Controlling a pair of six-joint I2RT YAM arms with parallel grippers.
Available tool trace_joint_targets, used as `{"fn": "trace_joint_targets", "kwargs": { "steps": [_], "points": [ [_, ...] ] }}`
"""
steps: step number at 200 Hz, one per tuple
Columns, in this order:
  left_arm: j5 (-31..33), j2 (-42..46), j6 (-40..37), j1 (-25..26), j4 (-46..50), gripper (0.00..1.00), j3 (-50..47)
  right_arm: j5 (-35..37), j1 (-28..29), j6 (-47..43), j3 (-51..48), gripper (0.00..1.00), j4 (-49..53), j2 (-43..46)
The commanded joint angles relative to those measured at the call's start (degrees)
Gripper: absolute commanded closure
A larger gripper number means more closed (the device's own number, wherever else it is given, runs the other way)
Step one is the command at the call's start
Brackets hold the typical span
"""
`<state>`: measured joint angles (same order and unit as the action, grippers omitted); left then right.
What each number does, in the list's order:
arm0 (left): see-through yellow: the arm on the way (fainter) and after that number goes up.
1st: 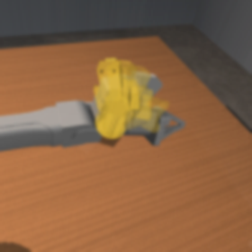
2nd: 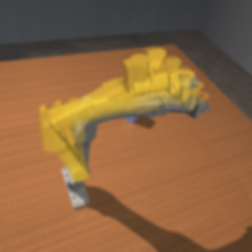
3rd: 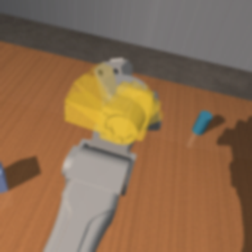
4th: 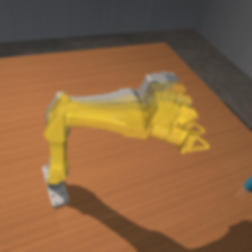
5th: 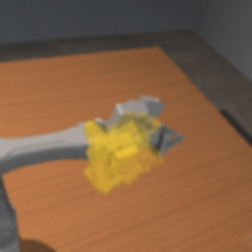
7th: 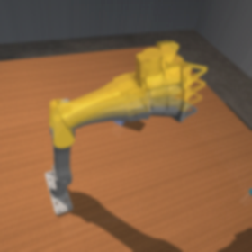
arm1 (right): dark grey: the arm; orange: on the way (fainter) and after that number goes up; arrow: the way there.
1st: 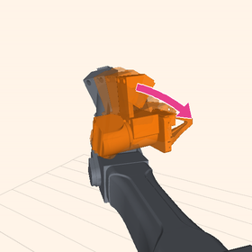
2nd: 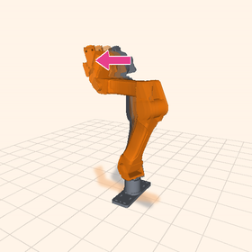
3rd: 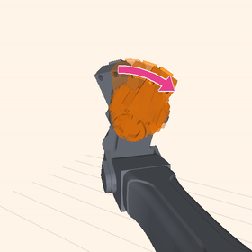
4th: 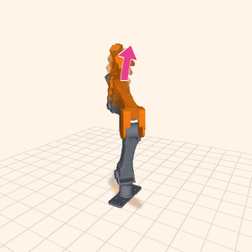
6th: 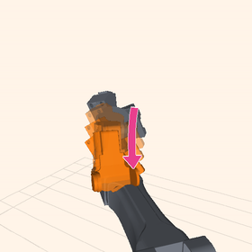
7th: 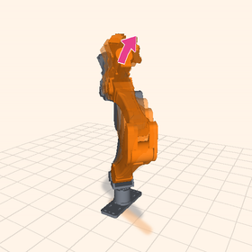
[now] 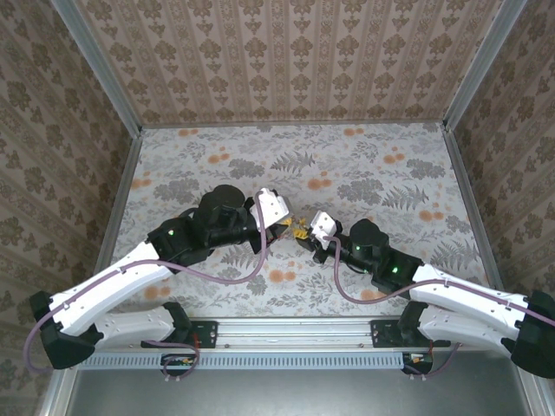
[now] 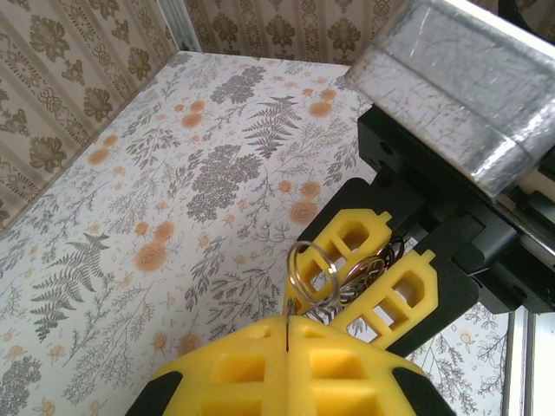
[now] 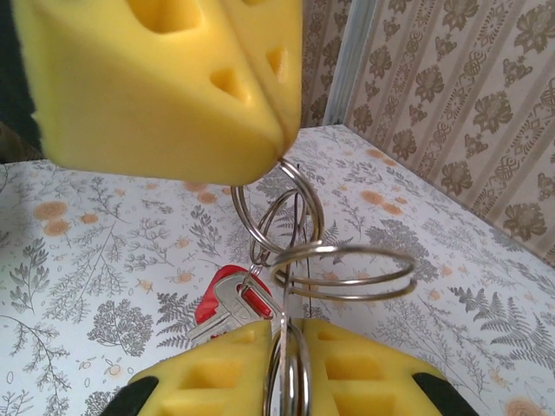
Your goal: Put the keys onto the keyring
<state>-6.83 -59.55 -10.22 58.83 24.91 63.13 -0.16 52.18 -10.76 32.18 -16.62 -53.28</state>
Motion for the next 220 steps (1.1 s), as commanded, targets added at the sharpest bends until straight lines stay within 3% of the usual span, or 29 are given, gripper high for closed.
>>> {"fn": "trace_joint_targets", "kwargs": {
  "steps": [1,49,81,104,149,181,190,208,220],
  "points": [
    [0.53,1.19,0.13,-0.24,1.16,1.00,-0.09,1.61,0.14,-0.13,0.51,1.00,-2.54,1.18],
    [0.23,1.64,-0.75,-0.32,0.02,1.00,0.40,1.01,-0.25,1.40,-0.06,0.99,-2.55,1.60],
    [-1.84,1.02,-2.08,-1.85,-0.74,1.00,0.11,0.16,-0.68,3.44,-1.18,0.46,-3.25,2.60],
    [-5.26,1.10,-2.11,-3.81,-2.43,1.00,-0.98,-0.68,-1.09,4.29,-1.63,0.31,-1.49,4.40],
    [-12.00,1.00,-3.33,-6.79,-2.95,1.00,-1.73,-3.92,-1.41,7.62,-1.73,0.30,4.26,9.51],
    [-16.83,1.45,-4.46,-7.93,-2.85,1.00,-2.62,-11.42,-3.38,11.46,1.81,0.33,6.51,10.02],
    [-17.98,1.54,-4.47,-8.28,-2.92,1.00,-3.00,-13.02,-4.01,12.18,2.74,0.36,6.65,9.46],
    [-19.71,1.52,-4.55,-8.82,-3.02,1.00,-3.31,-16.41,-5.76,13.89,4.24,0.55,6.13,8.03],
    [-20.65,1.61,-4.51,-9.15,-3.10,1.00,-3.50,-19.69,-7.51,15.44,5.01,0.60,5.54,6.97]
  ]
}}
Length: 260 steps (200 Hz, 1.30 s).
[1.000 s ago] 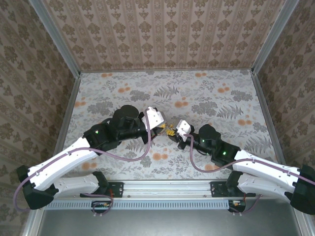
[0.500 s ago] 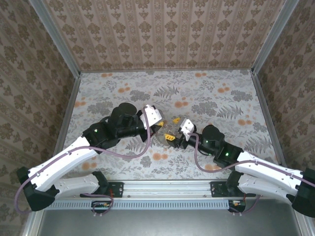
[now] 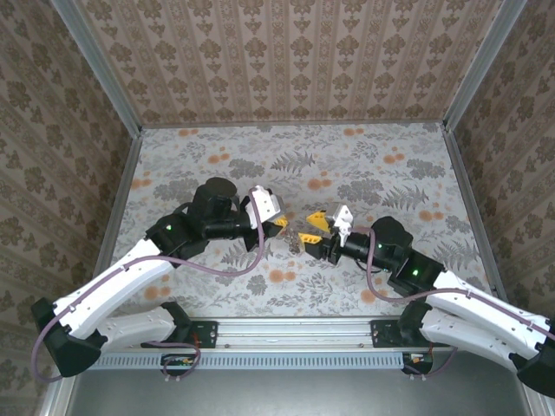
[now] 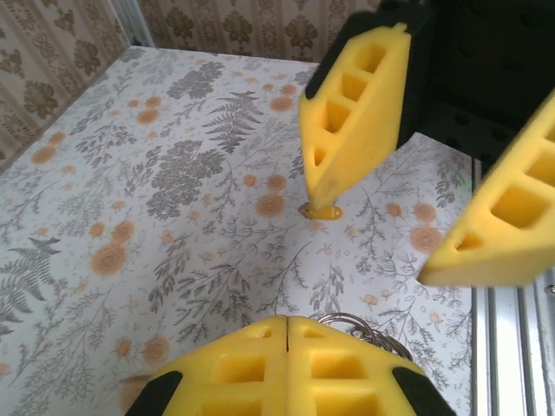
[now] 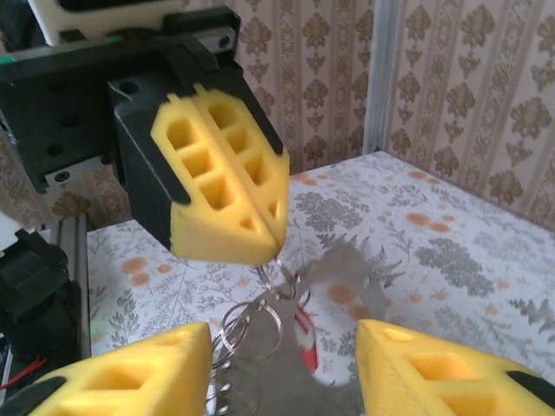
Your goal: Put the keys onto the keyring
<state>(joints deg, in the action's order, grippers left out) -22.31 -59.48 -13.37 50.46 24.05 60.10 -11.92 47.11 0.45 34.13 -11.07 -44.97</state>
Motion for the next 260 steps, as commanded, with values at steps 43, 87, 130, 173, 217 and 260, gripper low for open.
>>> {"fn": "trace_joint_targets", "kwargs": {
  "steps": [43,87,130,173,217,260],
  "points": [
    [-9.04,2.44,-0.59,-2.16,-2.95,1.00,-1.13,-17.59,-5.80,6.19,4.45,0.67,2.64,-4.00],
    [-11.17,2.26,0.35,-2.80,-3.62,1.00,-1.30,-20.51,-5.85,6.87,4.23,0.67,-0.03,-5.88],
    [-11.99,1.57,0.47,-2.77,-3.71,1.00,-0.81,-20.43,-5.73,5.54,5.14,0.68,-1.09,-8.17],
    [-12.74,1.39,0.52,-2.74,-3.45,1.00,-0.49,-19.90,-5.72,4.91,5.07,0.70,-2.40,-8.97],
    [-13.29,1.12,0.60,-2.73,-3.51,1.00,-0.40,-21.56,-5.50,4.82,5.26,0.72,-3.78,-9.76],
    [-13.30,1.04,0.66,-2.74,-3.49,1.00,-0.24,-22.87,-4.93,3.95,5.20,0.75,-4.10,-10.21]
  ]
}}
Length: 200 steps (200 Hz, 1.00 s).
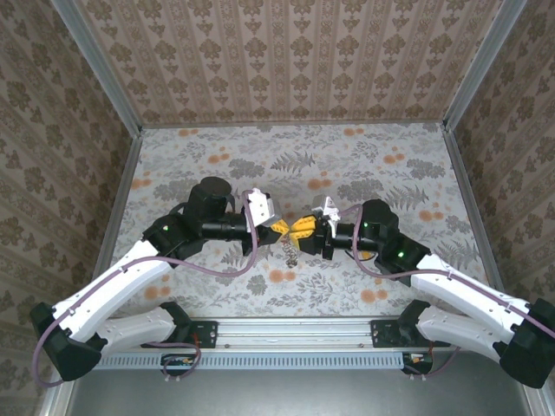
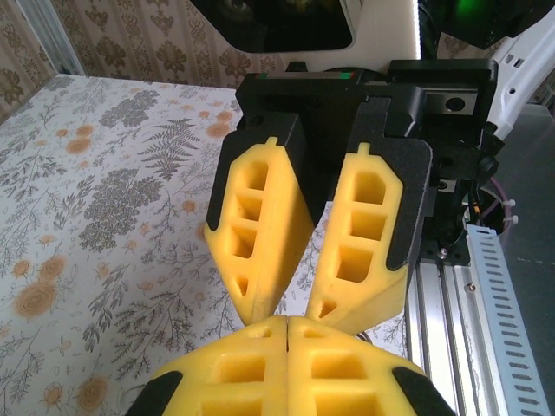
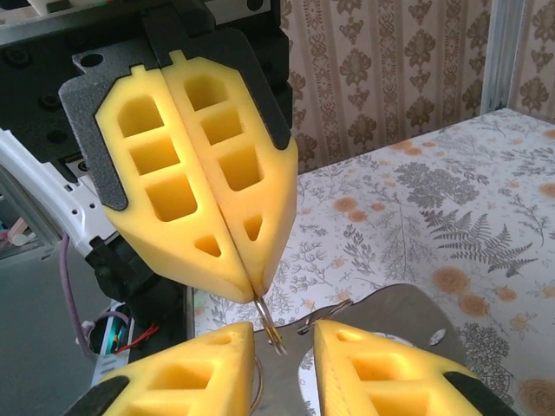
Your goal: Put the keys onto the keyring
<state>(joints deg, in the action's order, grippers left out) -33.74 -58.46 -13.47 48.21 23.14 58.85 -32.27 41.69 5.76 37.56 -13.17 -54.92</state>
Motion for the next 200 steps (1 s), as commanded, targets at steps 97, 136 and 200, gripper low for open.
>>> {"fn": "trace_joint_targets", "kwargs": {
  "steps": [97,136,200],
  "points": [
    [-2.39,-0.43,1.29,-0.44,-2.98,1.00,1.09,-4.82,1.80,-3.12,1.78,0.94,-3.89,-1.29],
    [-2.21,-0.57,1.43,-0.23,-3.09,1.00,0.93,-4.61,1.90,-3.36,1.42,1.00,-5.74,-1.33],
    [-3.97,0.39,2.62,-1.06,-0.58,0.92,1.21,-1.76,1.79,-4.90,-0.46,1.00,-7.50,1.69]
  ]
}}
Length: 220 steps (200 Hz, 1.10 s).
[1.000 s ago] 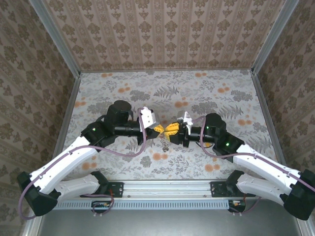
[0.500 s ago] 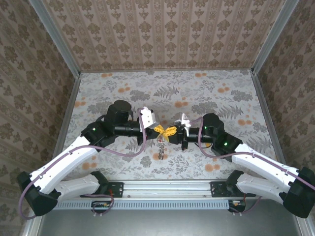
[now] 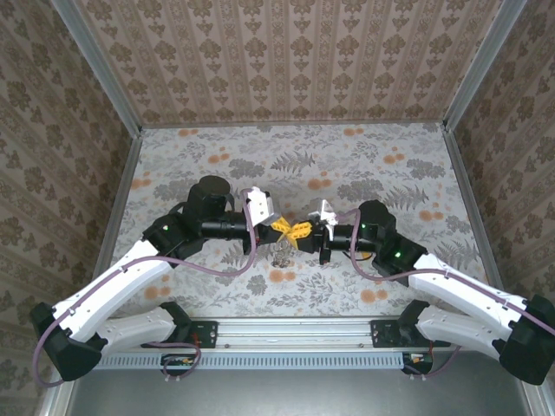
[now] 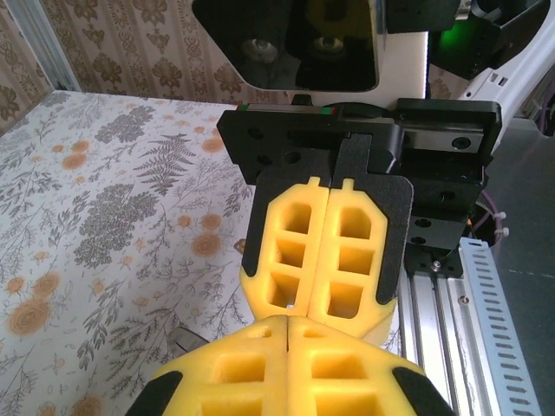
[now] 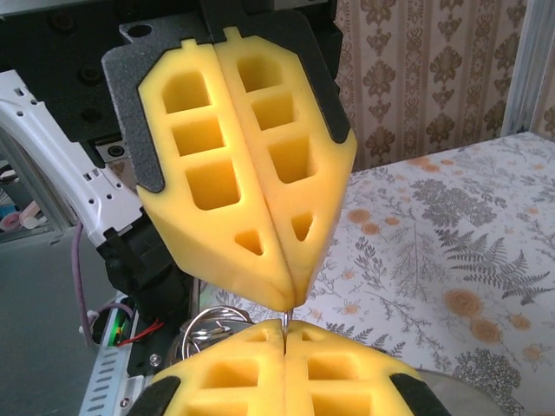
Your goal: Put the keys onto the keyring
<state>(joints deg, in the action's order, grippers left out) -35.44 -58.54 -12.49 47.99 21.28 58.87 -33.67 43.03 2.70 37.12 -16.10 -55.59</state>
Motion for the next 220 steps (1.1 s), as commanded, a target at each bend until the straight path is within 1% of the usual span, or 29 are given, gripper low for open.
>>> {"fn": "trace_joint_targets", "kwargs": {
  "steps": [1,11,27,47,59,79,98,129,157,184,220],
  "points": [
    [-2.53,0.59,1.66,-0.90,1.29,0.90,1.17,-0.44,0.47,-1.83,-0.03,1.00,-4.52,2.40],
    [-3.95,1.85,2.14,-1.78,1.83,0.77,0.99,-0.76,0.43,-2.06,-0.12,1.00,-4.16,2.64],
    [-4.54,3.67,2.71,-2.88,2.51,0.68,0.67,-1.08,0.47,-2.36,-0.19,1.00,-3.68,3.01],
    [-4.23,5.12,3.18,-3.40,3.43,0.61,0.25,-1.63,0.46,-2.52,-0.13,1.00,-3.51,3.17],
    [-3.90,5.67,3.38,-3.53,3.50,0.59,-0.13,-2.18,0.43,-2.52,0.03,1.00,-3.33,3.04],
    [-3.94,5.69,3.78,-3.67,2.66,0.63,-0.53,-3.06,0.55,-2.71,0.40,1.00,-2.48,3.17],
    [-5.66,4.33,3.73,-3.54,2.48,0.63,-0.07,-3.82,0.53,-3.05,0.79,1.00,-1.50,3.29],
    [-6.39,1.67,2.80,-2.86,3.36,0.63,0.88,-4.58,0.79,-3.62,1.36,1.00,-0.49,3.17],
    [-6.39,0.62,2.07,-2.09,4.56,0.66,1.34,-4.17,0.79,-3.75,1.39,1.00,-0.36,3.30],
    [-5.33,0.55,1.81,-1.76,5.43,0.72,1.16,-4.29,0.85,-3.72,1.27,1.00,-0.74,3.30],
    [-6.44,-1.31,0.78,-1.00,6.76,0.77,1.81,-4.40,0.83,-3.84,1.50,1.00,-0.78,3.32]
  ]
}}
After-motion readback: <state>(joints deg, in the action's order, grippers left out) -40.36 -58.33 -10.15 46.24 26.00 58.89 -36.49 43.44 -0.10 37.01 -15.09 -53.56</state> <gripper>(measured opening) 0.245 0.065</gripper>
